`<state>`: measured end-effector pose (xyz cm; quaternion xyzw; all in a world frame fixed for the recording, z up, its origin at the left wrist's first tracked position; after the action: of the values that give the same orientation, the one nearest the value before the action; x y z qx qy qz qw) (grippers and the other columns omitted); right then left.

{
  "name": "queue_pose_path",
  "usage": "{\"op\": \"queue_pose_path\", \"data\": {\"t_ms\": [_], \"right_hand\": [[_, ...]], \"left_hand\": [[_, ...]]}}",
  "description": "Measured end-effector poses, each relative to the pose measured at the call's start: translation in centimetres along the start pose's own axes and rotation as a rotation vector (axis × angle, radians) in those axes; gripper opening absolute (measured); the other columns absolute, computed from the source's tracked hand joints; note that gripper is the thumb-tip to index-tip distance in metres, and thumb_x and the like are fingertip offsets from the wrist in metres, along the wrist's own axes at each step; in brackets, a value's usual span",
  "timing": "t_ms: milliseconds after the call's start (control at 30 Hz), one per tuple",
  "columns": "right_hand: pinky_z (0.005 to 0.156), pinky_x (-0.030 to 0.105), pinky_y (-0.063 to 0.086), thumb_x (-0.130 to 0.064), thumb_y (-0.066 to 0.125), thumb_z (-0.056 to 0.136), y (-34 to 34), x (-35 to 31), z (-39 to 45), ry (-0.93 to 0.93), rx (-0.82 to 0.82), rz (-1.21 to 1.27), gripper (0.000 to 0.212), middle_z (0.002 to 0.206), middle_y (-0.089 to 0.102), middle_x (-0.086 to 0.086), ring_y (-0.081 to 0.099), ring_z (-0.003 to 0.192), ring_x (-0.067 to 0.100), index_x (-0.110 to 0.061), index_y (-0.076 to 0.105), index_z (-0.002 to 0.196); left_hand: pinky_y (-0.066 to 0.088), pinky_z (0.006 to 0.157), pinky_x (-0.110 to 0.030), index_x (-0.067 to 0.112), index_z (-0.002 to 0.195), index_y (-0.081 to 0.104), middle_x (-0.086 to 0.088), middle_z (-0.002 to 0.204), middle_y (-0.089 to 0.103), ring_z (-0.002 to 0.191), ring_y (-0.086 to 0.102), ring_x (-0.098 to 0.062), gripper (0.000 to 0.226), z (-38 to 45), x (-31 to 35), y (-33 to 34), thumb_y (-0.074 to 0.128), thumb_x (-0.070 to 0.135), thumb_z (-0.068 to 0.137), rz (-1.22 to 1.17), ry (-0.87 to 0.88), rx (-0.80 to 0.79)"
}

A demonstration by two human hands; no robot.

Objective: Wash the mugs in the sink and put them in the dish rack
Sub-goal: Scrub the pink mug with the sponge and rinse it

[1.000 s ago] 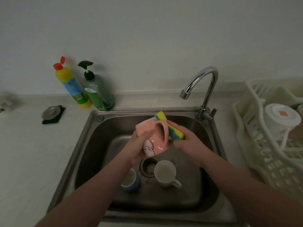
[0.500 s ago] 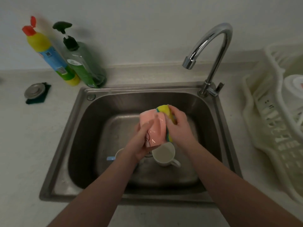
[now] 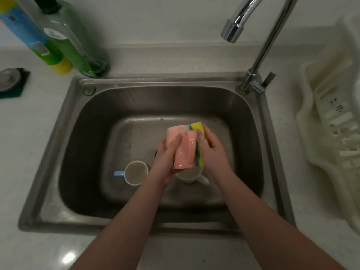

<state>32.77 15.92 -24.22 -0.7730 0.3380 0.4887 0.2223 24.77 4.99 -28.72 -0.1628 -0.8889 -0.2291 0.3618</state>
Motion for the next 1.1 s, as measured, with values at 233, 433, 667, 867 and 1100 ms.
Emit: {"op": "queue_pose_path", "data": {"t_ms": [233, 433, 667, 867, 1100], "right_hand": [[0.097, 0.042, 0.050, -0.030, 0.051, 0.096, -0.2, 2.4, 0.2, 0.014, -0.004, 0.123, 0.023, 0.115, 0.065, -0.005, 0.061, 0.111, 0.014, -0.031, 0.062, 0.116], [0.098, 0.033, 0.049, -0.031, 0.054, 0.094, -0.3, 2.7, 0.9, -0.089, -0.012, 0.030, 0.043, 0.122, 0.057, -0.013, 0.056, 0.114, 0.006, -0.035, 0.048, 0.136], [0.092, 0.021, 0.049, -0.033, 0.059, 0.091, 0.4, 1.5, 3.0, -0.167, -0.042, -0.041, 0.043, 0.121, 0.061, -0.011, 0.058, 0.110, 0.002, -0.034, 0.052, 0.134], [0.102, 0.041, 0.046, -0.048, 0.058, 0.087, 0.5, 0.8, 3.7, -0.169, -0.055, -0.033, 0.044, 0.128, 0.059, -0.012, 0.056, 0.117, 0.006, -0.043, 0.053, 0.130], [0.108, 0.033, 0.041, -0.039, 0.053, 0.094, -0.4, -2.0, 3.2, -0.256, -0.094, 0.008, 0.046, 0.145, 0.042, -0.015, 0.043, 0.129, 0.001, -0.042, 0.041, 0.139]], "left_hand": [[0.056, 0.083, -0.049, 0.025, 0.129, 0.047, -0.006, 0.121, 0.063, 0.104, 0.067, -0.025, 0.089, 0.7, -1.1, -0.5, 0.078, 0.065, 0.056, -0.022, 0.071, -0.029], [0.056, 0.085, -0.049, 0.023, 0.125, 0.053, -0.009, 0.117, 0.066, 0.102, 0.067, -0.025, 0.078, 1.9, -1.3, -0.4, 0.075, 0.060, 0.060, -0.015, 0.085, 0.007], [0.055, 0.082, -0.055, 0.027, 0.126, 0.052, -0.007, 0.118, 0.067, 0.105, 0.066, -0.028, 0.073, 2.7, -0.4, -1.1, 0.072, 0.062, 0.066, -0.024, 0.095, 0.035], [0.057, 0.072, -0.045, 0.021, 0.130, 0.049, -0.009, 0.119, 0.066, 0.101, 0.068, -0.026, 0.079, 2.5, 1.8, -0.9, 0.076, 0.060, 0.067, 0.036, 0.161, 0.097], [0.053, 0.084, -0.054, 0.021, 0.137, 0.046, -0.013, 0.129, 0.061, 0.111, 0.064, -0.033, 0.099, 4.3, 2.6, 1.5, 0.080, 0.066, 0.056, -0.031, 0.170, -0.078]]}}
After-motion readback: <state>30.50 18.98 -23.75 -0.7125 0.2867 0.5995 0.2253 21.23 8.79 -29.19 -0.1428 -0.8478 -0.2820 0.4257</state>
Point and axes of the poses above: each hand's wrist, its own z-axis towards the middle knuckle, its own y-axis out of the palm, x = y × z, the point moved 8 cm from there along z, towards the middle knuckle
